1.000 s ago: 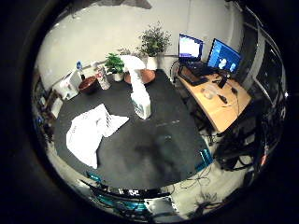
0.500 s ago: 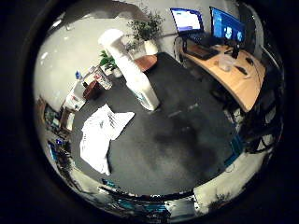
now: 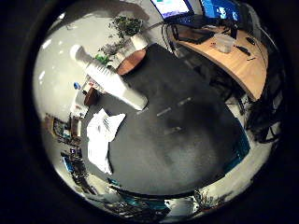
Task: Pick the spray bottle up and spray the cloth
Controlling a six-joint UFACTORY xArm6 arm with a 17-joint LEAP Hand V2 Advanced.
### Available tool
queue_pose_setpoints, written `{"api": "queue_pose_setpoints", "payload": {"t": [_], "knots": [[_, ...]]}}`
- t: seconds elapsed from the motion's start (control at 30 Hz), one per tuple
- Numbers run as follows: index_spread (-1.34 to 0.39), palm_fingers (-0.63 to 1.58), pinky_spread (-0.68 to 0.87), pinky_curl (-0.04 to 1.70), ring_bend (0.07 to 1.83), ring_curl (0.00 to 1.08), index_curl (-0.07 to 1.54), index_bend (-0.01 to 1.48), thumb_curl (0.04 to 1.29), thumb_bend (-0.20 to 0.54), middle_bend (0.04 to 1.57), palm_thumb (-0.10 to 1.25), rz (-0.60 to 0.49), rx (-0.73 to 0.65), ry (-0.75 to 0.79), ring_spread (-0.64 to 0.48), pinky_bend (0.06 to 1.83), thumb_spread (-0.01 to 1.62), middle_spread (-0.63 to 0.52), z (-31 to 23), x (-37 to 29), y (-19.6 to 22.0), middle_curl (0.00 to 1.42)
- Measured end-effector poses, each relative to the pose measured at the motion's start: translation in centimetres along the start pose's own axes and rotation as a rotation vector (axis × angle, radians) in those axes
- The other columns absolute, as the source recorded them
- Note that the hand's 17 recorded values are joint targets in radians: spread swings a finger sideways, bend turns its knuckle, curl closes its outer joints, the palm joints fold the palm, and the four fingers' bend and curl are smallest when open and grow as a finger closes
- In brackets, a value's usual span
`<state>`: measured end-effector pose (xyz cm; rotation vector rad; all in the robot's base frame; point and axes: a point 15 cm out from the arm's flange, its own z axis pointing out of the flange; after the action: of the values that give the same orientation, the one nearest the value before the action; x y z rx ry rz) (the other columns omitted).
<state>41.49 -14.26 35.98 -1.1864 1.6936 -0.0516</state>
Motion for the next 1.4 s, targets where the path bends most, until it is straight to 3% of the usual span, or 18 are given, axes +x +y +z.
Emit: {"api": "queue_pose_setpoints", "payload": {"t": [0.3, 0.6, 1.13, 1.4], "knots": [[-0.04, -0.04, 0.63, 0.23, 0.26, 0.25, 0.28, 0.17, 0.34, -0.032, 0.17, 0.25, 0.075, -0.029, -0.015, 0.39, 0.91, 0.96, 0.28, 2.1, 4.1, -1.3, 0.26], [-0.04, -0.04, 0.61, 0.23, 0.24, 0.25, 0.27, 0.16, 0.34, -0.03, 0.17, 0.26, 0.092, 0.087, -0.185, 0.39, 0.85, 0.98, 0.27, 6.2, 2.4, -3.5, 0.25], [-0.04, -0.04, 0.61, 0.24, 0.22, 0.26, 0.27, 0.16, 0.34, -0.03, 0.17, 0.29, 0.118, -0.035, -0.296, 0.39, 0.8, 0.99, 0.27, 14.3, -0.6, 0.1, 0.25], [-0.04, -0.03, 0.61, 0.25, 0.22, 0.26, 0.27, 0.17, 0.34, -0.03, 0.17, 0.3, 0.123, -0.059, -0.314, 0.38, 0.79, 0.99, 0.27, 16.7, -0.4, -0.1, 0.25]]}}
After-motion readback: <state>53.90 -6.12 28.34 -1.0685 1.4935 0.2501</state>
